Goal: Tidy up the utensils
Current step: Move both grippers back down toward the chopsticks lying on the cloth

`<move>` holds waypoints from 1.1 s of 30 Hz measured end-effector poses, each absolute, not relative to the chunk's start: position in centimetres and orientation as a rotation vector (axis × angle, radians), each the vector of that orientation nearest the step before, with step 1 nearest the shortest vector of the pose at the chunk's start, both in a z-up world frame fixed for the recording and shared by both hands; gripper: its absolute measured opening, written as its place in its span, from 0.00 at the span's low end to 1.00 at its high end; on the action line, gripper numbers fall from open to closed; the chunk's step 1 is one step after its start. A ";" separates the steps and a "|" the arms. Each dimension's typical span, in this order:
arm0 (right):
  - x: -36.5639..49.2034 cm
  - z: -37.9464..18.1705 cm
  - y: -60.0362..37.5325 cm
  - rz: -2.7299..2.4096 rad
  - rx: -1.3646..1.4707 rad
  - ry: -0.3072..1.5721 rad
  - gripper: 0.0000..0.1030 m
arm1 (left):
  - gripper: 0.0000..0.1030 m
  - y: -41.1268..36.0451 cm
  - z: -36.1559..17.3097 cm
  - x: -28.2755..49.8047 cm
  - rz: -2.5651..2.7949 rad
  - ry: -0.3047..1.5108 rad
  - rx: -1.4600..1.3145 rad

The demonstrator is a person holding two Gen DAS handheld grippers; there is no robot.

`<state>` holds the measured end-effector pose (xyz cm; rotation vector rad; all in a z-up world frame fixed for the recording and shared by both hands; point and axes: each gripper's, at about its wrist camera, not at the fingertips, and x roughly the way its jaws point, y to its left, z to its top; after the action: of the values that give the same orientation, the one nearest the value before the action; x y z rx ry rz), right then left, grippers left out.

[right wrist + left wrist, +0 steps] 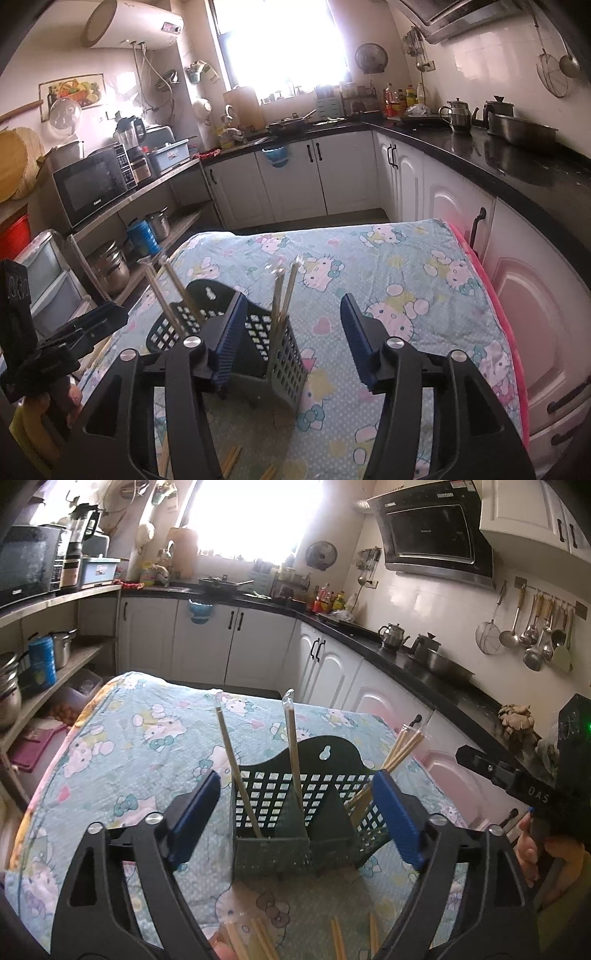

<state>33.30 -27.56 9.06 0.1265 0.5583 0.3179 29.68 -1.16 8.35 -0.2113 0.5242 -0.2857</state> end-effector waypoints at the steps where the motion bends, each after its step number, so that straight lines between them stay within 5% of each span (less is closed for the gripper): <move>1: 33.0 9.0 -27.5 0.318 0.122 0.558 0.53 | 0.80 -1.1 8.3 29.3 -0.282 0.522 -0.212; 5: 31.7 8.9 -27.4 0.317 0.113 0.558 0.61 | 0.89 -0.9 8.2 28.1 -0.272 0.516 -0.214; 13: 28.9 8.9 -27.3 0.316 0.092 0.548 0.70 | 0.89 -0.2 8.4 25.7 -0.253 0.500 -0.217; 33: 23.0 7.7 -26.8 0.349 0.057 0.561 0.72 | 0.89 1.1 7.1 21.3 -0.219 0.524 -0.212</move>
<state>22.98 -26.84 7.74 0.0567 0.5607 0.3495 21.28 1.08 7.13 -0.2119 0.5240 -0.2189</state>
